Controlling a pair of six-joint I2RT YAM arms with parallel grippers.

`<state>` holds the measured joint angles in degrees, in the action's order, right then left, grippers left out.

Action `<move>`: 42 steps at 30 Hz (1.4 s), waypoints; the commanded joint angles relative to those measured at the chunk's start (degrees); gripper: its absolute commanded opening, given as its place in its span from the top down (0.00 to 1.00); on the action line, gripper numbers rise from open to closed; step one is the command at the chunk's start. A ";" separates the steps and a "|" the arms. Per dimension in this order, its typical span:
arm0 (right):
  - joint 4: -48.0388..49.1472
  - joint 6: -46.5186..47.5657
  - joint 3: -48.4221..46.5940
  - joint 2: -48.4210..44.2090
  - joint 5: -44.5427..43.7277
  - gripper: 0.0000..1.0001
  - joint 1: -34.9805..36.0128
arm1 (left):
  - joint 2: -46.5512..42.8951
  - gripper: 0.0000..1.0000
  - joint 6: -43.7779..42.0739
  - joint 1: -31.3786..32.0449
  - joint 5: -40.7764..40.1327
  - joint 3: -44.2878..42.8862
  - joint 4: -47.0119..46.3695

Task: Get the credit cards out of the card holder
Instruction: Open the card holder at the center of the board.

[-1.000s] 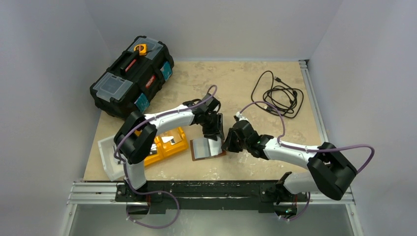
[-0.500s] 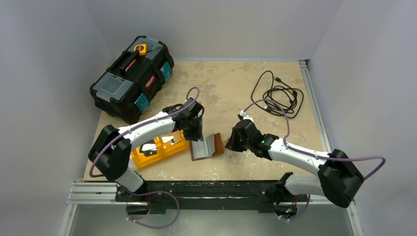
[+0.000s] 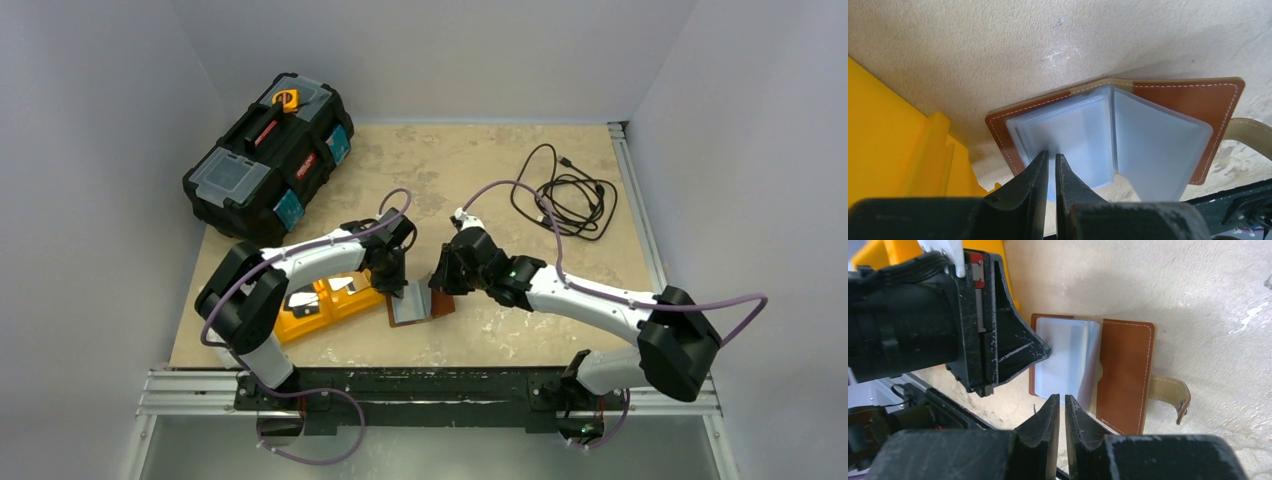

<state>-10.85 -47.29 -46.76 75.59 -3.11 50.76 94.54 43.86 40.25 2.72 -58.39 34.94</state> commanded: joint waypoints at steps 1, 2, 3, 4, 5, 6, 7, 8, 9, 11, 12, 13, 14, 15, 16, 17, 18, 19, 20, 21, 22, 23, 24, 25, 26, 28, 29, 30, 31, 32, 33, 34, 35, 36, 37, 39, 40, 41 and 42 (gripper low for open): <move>2.73 1.29 -2.26 2.23 1.51 0.90 0.54 | 0.95 0.91 -0.08 -0.35 -0.58 -1.18 -1.73; 3.21 1.44 -2.23 2.93 1.95 0.90 0.56 | 1.20 0.91 -0.09 -0.35 -0.53 -1.20 -1.86; 3.85 1.49 -2.01 3.57 2.47 0.90 0.64 | 1.32 0.91 0.06 -0.32 -0.46 -1.20 -1.92; 4.17 1.44 -1.83 4.16 2.59 0.90 0.67 | 1.42 0.92 0.02 -0.34 -0.44 -1.20 -2.08; 4.37 1.42 -1.61 4.76 2.65 0.90 0.73 | 1.51 0.92 0.00 -0.30 -0.36 -1.28 -2.10; 4.61 1.39 -1.32 5.21 2.63 0.91 0.74 | 1.59 0.92 0.00 -0.32 -0.25 -1.33 -2.19; 4.77 1.38 -1.01 5.59 2.48 0.91 0.72 | 1.67 0.92 0.03 -0.30 -0.22 -1.41 -2.21; 4.55 1.47 -0.75 5.77 2.10 0.91 0.74 | 1.76 0.92 0.01 -0.34 -0.13 -1.54 -2.18; 4.14 1.44 -0.53 6.03 1.30 0.91 0.78 | 1.82 0.92 -0.04 -0.35 -0.02 -1.64 -2.19; 3.00 1.41 -0.23 6.19 0.33 0.92 0.74 | 2.00 0.93 -0.15 -0.32 0.28 -1.96 -2.20; 2.81 1.40 0.09 5.75 0.40 0.92 0.73 | 2.09 0.92 -0.17 -0.31 0.44 -2.13 -2.21; 2.66 1.11 0.51 5.01 0.25 0.91 0.74 | 2.25 0.93 -0.15 -0.20 0.63 -2.28 -2.25; 2.57 0.91 0.86 4.06 0.03 0.91 0.74 | 2.35 0.93 -0.17 -0.21 0.88 -2.52 -2.33; 2.28 0.87 0.86 3.00 -0.62 0.90 0.70 | 2.59 0.93 -0.16 -0.23 1.07 -2.66 -2.41; 1.58 1.23 0.50 1.77 -1.89 0.87 0.74 | 2.79 0.93 -0.17 -0.13 1.52 -2.89 -2.67; 1.31 1.52 -0.02 1.17 -1.76 0.86 0.82 | 3.02 0.93 -0.10 -0.17 1.89 -3.06 -2.87; 1.32 1.65 -0.46 0.80 -1.29 0.86 0.87 | 3.40 0.93 0.00 -0.07 2.30 -3.24 -3.11; 1.28 1.77 -0.93 0.61 -0.93 0.85 1.21 | 3.82 0.93 0.12 0.04 2.78 -3.51 -3.29; 1.32 1.86 -1.41 0.50 -0.87 0.85 1.79 | 4.29 0.93 0.29 0.11 3.25 -3.77 -3.46; 1.40 1.86 -1.93 0.65 -0.84 0.84 2.50 | 4.66 0.93 0.46 0.18 3.76 -3.95 -3.78; 1.76 1.93 -2.55 1.04 -0.79 0.84 3.29 | 5.08 0.93 0.64 0.26 4.28 -4.05 -4.08; 1.98 1.90 -3.03 1.68 -0.68 0.83 4.16 | 5.34 0.93 0.82 0.37 4.55 -4.16 -4.33; 2.26 1.85 -3.47 2.51 -0.60 0.83 5.00 | 5.48 0.93 0.95 0.38 4.90 -4.32 -4.50; 2.74 1.73 -3.66 3.45 -0.43 0.83 5.72 | 5.64 0.93 1.11 0.36 5.10 -4.40 -4.60; 3.20 1.40 -3.57 4.41 -0.17 0.84 6.18 | 5.77 0.93 1.14 0.36 5.29 -4.51 -4.69; 4.46 0.69 -2.80 5.91 0.30 0.85 6.36 | 5.91 0.93 1.27 0.36 5.46 -4.77 -4.66; 5.11 0.42 -2.14 6.44 0.24 0.86 6.37 | 5.92 0.93 1.26 0.36 5.52 -4.84 -4.62; 5.89 0.13 -1.45 6.94 0.14 0.86 6.37 | 5.92 0.93 1.28 0.40 5.65 -4.99 -4.64; 6.44 -0.03 -0.80 7.46 0.17 0.87 6.37 | 5.96 0.93 1.30 0.37 5.78 -5.10 -4.62; 6.96 -0.20 -0.25 8.08 0.27 0.87 6.37 | 6.00 0.93 1.24 0.37 5.88 -5.21 -4.54; 7.59 -0.44 0.42 8.65 0.53 0.87 6.37 | 6.00 0.93 1.28 0.36 6.01 -5.38 -4.53; 8.17 -1.18 1.20 9.30 0.57 0.88 6.32 | 5.96 0.93 1.25 0.36 6.14 -5.41 -4.55; 8.43 -1.53 1.71 10.18 0.01 0.88 6.29 | 5.92 0.93 1.16 0.37 6.19 -5.46 -4.53; 8.52 -1.57 1.95 11.00 -0.68 0.88 6.28 | 5.77 0.93 1.08 0.36 6.24 -5.50 -4.51; 8.84 -1.58 2.27 11.69 -1.16 0.88 6.28 | 5.68 0.93 0.99 0.36 6.19 -5.50 -4.46; 10.23 -1.86 2.95 13.17 -1.71 0.88 6.21 | 5.30 0.93 0.86 0.36 6.32 -5.50 -4.37; 10.48 -1.92 2.99 14.06 -1.79 0.88 6.07 | 5.11 0.93 0.74 0.38 6.44 -5.50 -4.35; 10.50 -2.05 2.95 14.90 -1.85 0.88 5.96 | 4.82 0.93 0.64 0.37 6.54 -5.42 -4.35; 10.50 -2.21 2.83 15.66 -2.04 0.88 5.89 | 4.61 0.93 0.60 0.36 6.51 -5.42 -4.35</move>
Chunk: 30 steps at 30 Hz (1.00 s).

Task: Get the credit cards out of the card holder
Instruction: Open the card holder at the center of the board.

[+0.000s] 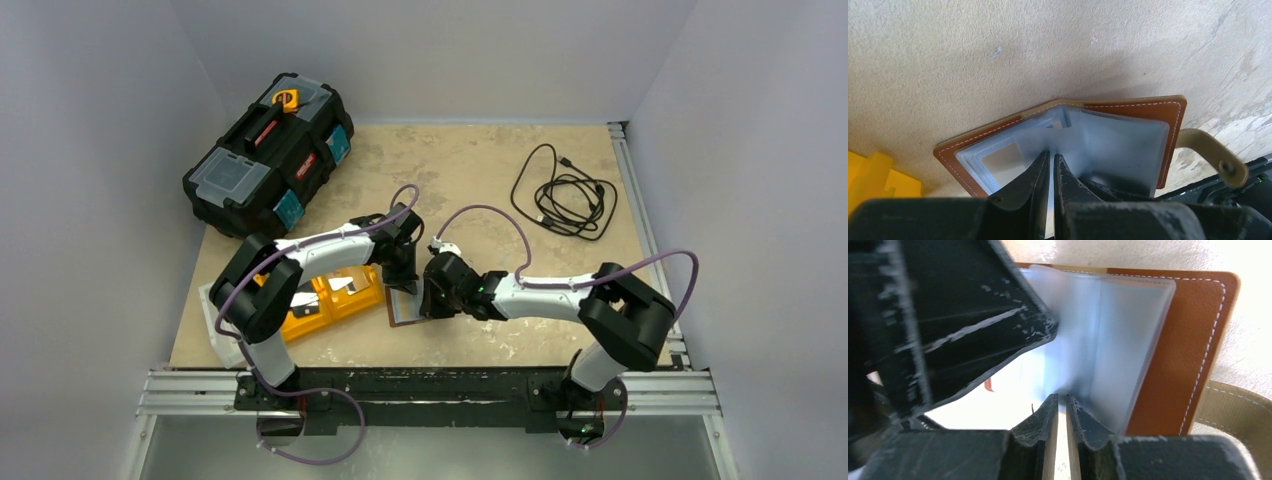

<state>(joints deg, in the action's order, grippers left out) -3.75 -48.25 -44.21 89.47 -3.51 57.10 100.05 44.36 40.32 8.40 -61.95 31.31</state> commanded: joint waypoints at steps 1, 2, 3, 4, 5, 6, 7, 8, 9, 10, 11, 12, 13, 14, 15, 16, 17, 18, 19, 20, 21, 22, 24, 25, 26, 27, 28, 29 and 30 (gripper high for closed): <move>3.40 -1.56 0.26 2.27 -2.07 0.88 -0.44 | -1.11 0.93 -0.08 0.29 0.97 -1.86 -0.58; 3.29 -2.05 0.26 2.66 -2.57 0.89 -0.57 | -1.49 0.93 -0.18 0.29 0.92 -1.86 -0.40; 2.90 -2.58 0.45 2.74 -2.96 0.89 -0.63 | -2.04 0.91 -0.37 0.29 0.65 -1.86 0.05; 2.70 -3.17 0.75 2.74 -3.34 0.89 -0.71 | -2.62 0.90 -0.55 0.29 -0.07 -1.81 0.50; 2.62 -3.94 1.35 2.52 -3.50 0.89 -0.95 | -3.44 0.88 -0.84 0.33 -0.77 -1.82 1.12; 2.77 -4.26 2.09 2.36 -3.53 0.89 -1.08 | -4.20 0.85 -1.05 0.30 -1.63 -1.70 1.69; 3.06 -4.75 2.77 2.25 -3.48 0.89 -1.33 | -5.10 0.83 -1.25 0.29 -2.56 -1.54 2.40; 3.32 -5.09 3.35 2.23 -3.10 0.89 -1.58 | -5.92 0.81 -1.42 0.27 -3.58 -1.33 3.15; 3.39 -5.46 3.94 2.28 -2.76 0.89 -1.79 | -6.65 0.80 -1.53 0.25 -4.55 -1.10 3.78; 3.41 -5.72 4.36 2.33 -2.53 0.90 -1.94 | -7.34 0.78 -1.55 0.21 -5.24 -0.83 4.17; 3.44 -5.90 4.75 2.40 -2.23 0.90 -2.13 | -7.89 0.77 -1.54 0.13 -5.84 -0.54 4.42; 4.13 -6.16 5.15 2.45 -1.94 0.90 -2.23 | -8.27 0.76 -1.55 0.19 -6.43 -0.34 4.78; 4.92 -6.39 5.51 2.41 -1.63 0.90 -2.34 | -8.55 0.76 -1.47 0.12 -6.99 -0.14 5.06; 5.05 -6.56 5.79 2.44 -1.53 0.91 -2.44 | -8.63 0.75 -1.35 0.12 -7.48 0.08 5.32; 5.17 -6.63 6.02 2.38 -1.32 0.91 -2.51 | -8.60 0.75 -1.44 0.11 -7.60 0.30 5.16; 5.25 -6.68 6.12 2.50 -1.11 0.91 -2.64 | -8.45 0.74 -1.53 0.13 -7.40 0.52 4.87; 5.29 -6.64 6.22 2.59 -0.92 0.91 -2.69 | -8.06 0.73 -1.63 0.12 -6.94 0.74 4.40; 5.33 -6.56 6.24 2.63 -0.85 0.91 -2.65 | -7.32 0.72 -1.72 0.11 -6.44 0.86 3.89; 5.26 -6.55 6.24 2.63 -0.80 0.91 -2.75 | -6.80 0.72 -1.65 0.11 -6.20 0.80 3.62; 5.27 -6.51 6.24 2.76 -0.72 0.91 -2.85 | -6.14 0.72 -1.64 0.11 -6.02 0.83 3.23; 5.30 -6.50 6.23 2.79 -0.65 0.91 -2.91 | -5.55 0.72 -1.64 0.11 -5.89 0.86 3.00; 5.32 -6.51 6.26 2.87 -0.50 0.91 -3.02 | -5.04 0.72 -1.58 0.13 -5.90 0.79 2.85; 5.43 -6.46 6.52 2.80 -0.23 0.92 -3.25 | -4.06 0.72 -1.51 0.11 -5.98 0.86 2.59; 5.40 -6.50 6.58 2.61 -0.19 0.92 -3.29 | -3.65 0.72 -1.63 0.16 -5.82 0.91 2.36; 5.43 -6.46 6.71 2.49 -0.12 0.92 -3.31 | -3.33 0.72 -1.64 0.09 -5.62 1.00 2.01; 5.39 -6.46 6.80 2.32 -0.10 0.92 -3.36 | -3.01 0.71 -1.71 0.11 -5.14 1.06 1.57; 5.35 -6.43 6.79 2.23 -0.02 0.92 -3.39 | -2.69 0.71 -1.79 0.14 -4.74 1.05 1.16; 5.30 -6.42 6.84 2.03 -0.01 0.92 -3.48 | -2.35 0.71 -1.84 0.12 -4.37 1.00 0.86; 5.26 -6.40 6.81 1.95 0.04 0.92 -3.49 | -2.06 0.70 -1.88 0.11 -4.03 1.01 0.53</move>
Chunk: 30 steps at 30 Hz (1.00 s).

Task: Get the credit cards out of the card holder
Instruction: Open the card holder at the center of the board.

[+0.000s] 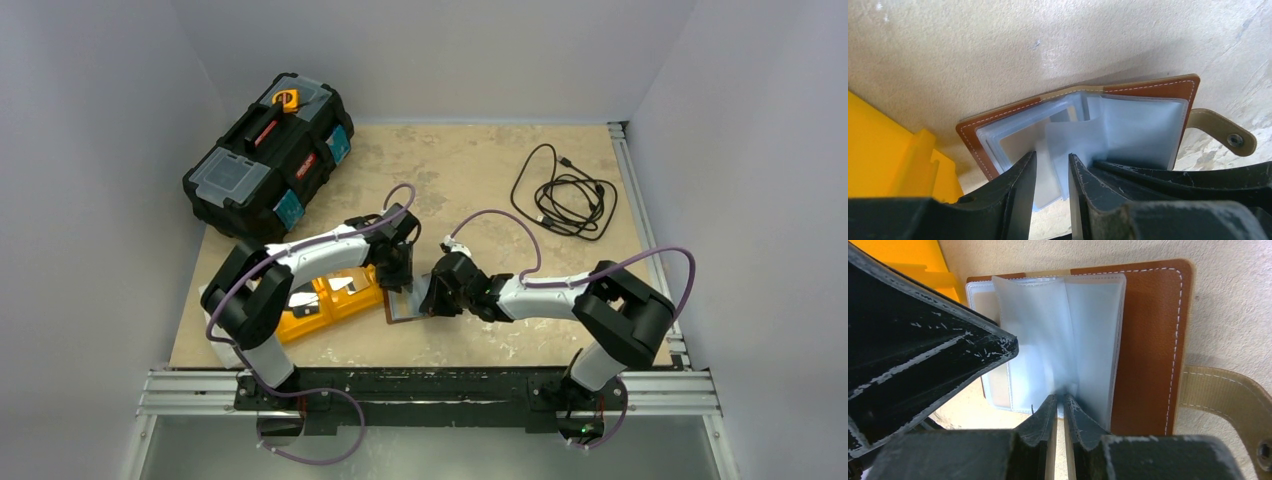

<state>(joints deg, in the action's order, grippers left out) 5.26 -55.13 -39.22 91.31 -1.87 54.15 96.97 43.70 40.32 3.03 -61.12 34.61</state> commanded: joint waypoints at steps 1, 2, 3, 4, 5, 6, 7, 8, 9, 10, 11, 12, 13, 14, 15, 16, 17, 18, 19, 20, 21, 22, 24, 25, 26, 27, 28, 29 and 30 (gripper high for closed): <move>-3.78 0.55 1.76 -0.05 -1.52 0.92 -0.58 | 1.29 0.70 -1.17 0.10 1.64 0.13 -3.01; -3.86 0.55 1.69 -0.06 -1.48 0.92 -0.59 | 1.68 0.70 -1.09 0.11 1.90 0.13 -3.04; -3.85 0.67 1.65 -0.12 -1.35 0.92 -0.59 | 2.03 0.70 -1.02 0.14 2.16 0.05 -3.26; -3.89 0.71 1.62 -0.18 -1.30 0.92 -0.59 | 2.34 0.70 -0.95 0.12 2.62 0.11 -3.58; -3.94 0.79 1.61 -0.42 -1.25 0.92 -0.58 | 2.69 0.70 -0.78 0.16 3.13 0.13 -4.00; -4.05 0.86 1.45 -0.68 -1.22 0.92 -0.54 | 2.97 0.71 -0.61 0.16 3.60 0.16 -4.36; -4.40 1.01 1.17 -1.25 -1.33 0.92 -0.61 | 3.04 0.72 -0.37 0.15 3.95 0.17 -4.64; -4.95 1.22 0.83 -1.74 -1.56 0.92 -0.56 | 2.98 0.74 -0.15 0.12 4.21 0.21 -4.91; -5.14 1.52 0.47 -2.45 -1.75 0.92 -0.54 | 2.66 0.77 0.03 0.12 4.33 0.17 -5.18; -6.43 1.85 0.12 -3.22 -1.93 0.91 -0.60 | 2.30 0.80 0.16 0.13 4.46 0.14 -5.20; -6.78 2.10 -0.22 -4.10 -1.99 0.91 -0.62 | 1.91 0.83 0.23 0.16 4.60 0.01 -5.17; -7.41 2.44 -0.62 -4.94 -2.00 0.90 -0.58 | 1.57 0.86 0.24 0.12 4.79 -0.16 -5.15; -7.91 2.86 -1.06 -5.91 -2.15 0.89 -0.54 | 1.10 0.89 0.24 0.14 5.08 -0.34 -5.09; -8.61 3.10 -1.61 -6.91 -2.78 0.88 -0.54 | 0.70 0.92 0.24 0.16 5.27 -0.46 -5.00; -9.51 3.41 -2.09 -7.79 -3.78 0.87 -0.55 | 0.26 0.95 0.20 0.21 5.40 -0.61 -4.96; -9.88 4.03 -2.65 -8.56 -4.04 0.86 -0.54 | -0.09 0.96 0.16 0.29 5.60 -0.84 -4.91; -10.24 4.29 -3.02 -9.32 -3.90 0.86 -0.54 | -0.37 0.98 0.16 0.35 5.96 -1.14 -4.90; -10.72 4.33 -3.27 -10.11 -3.82 0.86 -0.55 | -0.64 0.99 0.20 0.49 6.16 -1.29 -4.90; -11.36 4.33 -3.57 -11.03 -4.10 0.85 -0.55 | -0.77 1.00 0.16 0.68 6.31 -1.65 -4.90; -12.01 4.33 -3.89 -12.32 -4.48 0.84 -0.58 | -0.77 1.00 0.15 0.87 6.37 -2.13 -4.71; -12.65 4.33 -4.12 -13.18 -4.91 0.84 -0.59 | -0.79 1.00 0.15 1.28 6.51 -2.78 -4.59; -13.48 4.38 -4.38 -14.11 -5.44 0.83 -0.54 | -0.67 1.00 0.15 1.62 6.89 -3.29 -4.79; -15.36 4.35 -4.90 -15.56 -6.43 0.83 -0.54 | -0.07 0.99 0.39 2.26 7.52 -4.55 -4.91; -16.14 4.33 -5.04 -16.28 -6.91 0.83 -0.54 | 0.28 0.97 0.53 2.61 8.00 -5.13 -5.11; -16.78 4.33 -5.07 -16.93 -7.32 0.82 -0.54 | 0.70 0.95 0.77 2.91 8.45 -5.61 -5.39; -17.68 4.33 -5.03 -17.64 -7.68 0.82 -0.54 | 1.13 0.92 1.06 3.19 8.79 -6.13 -5.70; -18.37 4.23 -4.99 -18.42 -8.25 0.82 -0.54 | 1.65 0.88 1.31 3.39 9.18 -6.60 -5.96; -18.97 4.19 -4.94 -19.05 -8.71 0.82 -0.54 | 2.24 0.86 1.61 3.59 9.71 -7.16 -6.30; -19.64 4.15 -4.90 -19.61 -9.41 0.82 -0.55 | 2.83 0.83 1.87 3.86 10.30 -7.62 -6.71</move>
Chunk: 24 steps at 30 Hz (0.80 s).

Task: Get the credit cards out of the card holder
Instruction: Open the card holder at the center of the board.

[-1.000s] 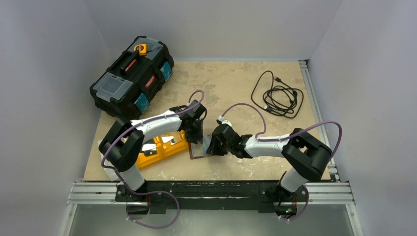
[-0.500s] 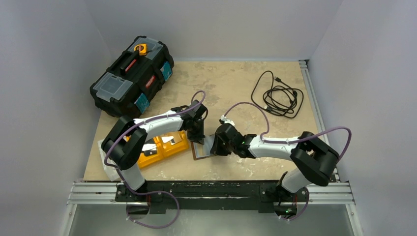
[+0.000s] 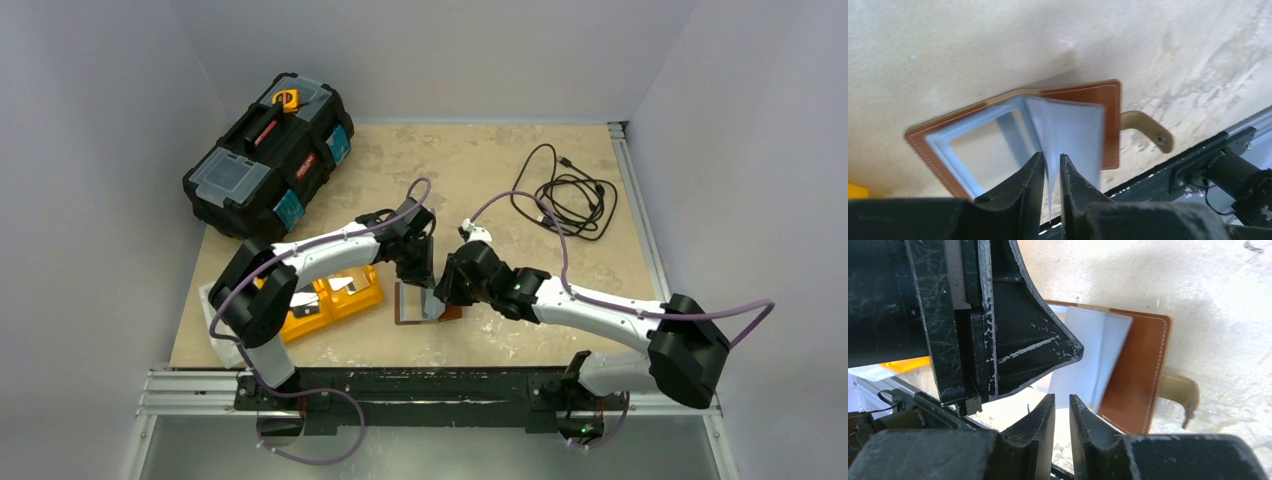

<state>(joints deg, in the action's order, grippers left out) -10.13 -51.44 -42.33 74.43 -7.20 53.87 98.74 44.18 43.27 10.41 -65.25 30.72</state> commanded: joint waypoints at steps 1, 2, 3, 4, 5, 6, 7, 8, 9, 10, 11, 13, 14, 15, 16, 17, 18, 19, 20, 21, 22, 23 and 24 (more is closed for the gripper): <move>-4.80 0.46 -1.67 -3.39 -4.40 0.82 -0.25 | 1.68 0.79 1.82 1.08 3.47 -3.75 -3.45; -5.25 0.35 -1.44 -4.14 -4.74 0.82 -0.25 | 2.17 0.77 2.21 1.30 4.11 -4.10 -4.14; -5.90 0.15 -1.18 -4.96 -5.15 0.82 -0.25 | 2.81 0.74 2.54 1.60 4.67 -4.36 -4.66; -6.59 0.00 -0.92 -6.00 -5.71 0.82 -0.25 | 3.47 0.72 2.79 1.90 5.17 -4.70 -5.15; -7.45 -0.20 -0.69 -6.99 -6.28 0.82 -0.25 | 4.10 0.70 3.10 2.10 5.82 -5.09 -5.48; -8.00 -0.40 -0.35 -7.87 -6.66 0.82 -0.26 | 4.91 0.68 3.44 2.33 6.51 -5.47 -5.91; -8.46 -0.41 0.02 -8.78 -6.94 0.82 -0.25 | 5.61 0.66 3.72 2.49 7.00 -5.85 -6.35; -8.77 -0.33 0.33 -9.50 -7.13 0.81 -0.25 | 6.38 0.64 4.05 2.60 7.21 -6.17 -6.57; -9.12 -0.31 0.54 -9.90 -7.20 0.81 -0.25 | 7.50 0.62 4.25 2.79 7.31 -6.53 -6.62; -9.23 -0.12 0.72 -10.19 -7.09 0.81 -0.25 | 8.36 0.62 4.43 2.83 7.38 -6.89 -6.64; -8.94 0.12 0.89 -10.25 -6.77 0.81 -0.29 | 9.33 0.61 4.54 2.90 7.46 -7.10 -6.75; -7.69 0.57 1.29 -10.04 -5.67 0.81 -0.21 | 10.94 0.60 4.97 2.93 7.85 -7.38 -7.10; -6.71 0.65 1.47 -9.87 -4.90 0.81 -0.19 | 11.55 0.60 5.17 2.89 7.97 -7.41 -7.20; -5.45 0.72 1.86 -9.52 -4.25 0.81 -0.16 | 11.88 0.60 5.22 2.88 8.02 -7.43 -7.25; -4.31 0.77 2.16 -9.26 -3.67 0.82 -0.18 | 12.11 0.60 5.21 2.90 7.93 -7.43 -7.21; -3.35 0.89 2.35 -8.70 -3.18 0.82 -0.18 | 12.16 0.60 5.09 2.89 7.73 -7.42 -7.06; -2.38 0.93 2.64 -8.03 -2.84 0.82 -0.17 | 12.11 0.59 5.05 2.90 7.63 -7.50 -6.81; -1.31 0.79 3.01 -7.39 -2.50 0.83 -0.17 | 12.02 0.59 4.93 2.90 7.60 -7.56 -6.59; -0.23 0.69 3.55 -6.39 -2.11 0.83 -0.18 | 11.82 0.59 4.79 2.90 7.48 -7.60 -6.32; 1.07 0.57 4.14 -5.69 -1.56 0.84 -0.17 | 11.71 0.59 4.64 2.88 7.31 -7.73 -6.03; 2.83 0.37 4.78 -5.06 -1.06 0.85 -0.17 | 11.54 0.59 4.55 2.89 7.18 -7.86 -5.80; 4.27 -0.06 5.57 -4.47 -0.51 0.85 -0.15 | 11.37 0.59 4.48 2.83 7.17 -7.94 -5.62; 6.07 -0.56 6.44 -3.84 0.27 0.86 -0.16 | 11.24 0.59 4.31 2.92 7.16 -8.03 -5.46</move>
<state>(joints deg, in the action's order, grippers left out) -11.77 -51.37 -38.44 68.99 -9.32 53.87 110.54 48.88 45.89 17.80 -71.09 24.93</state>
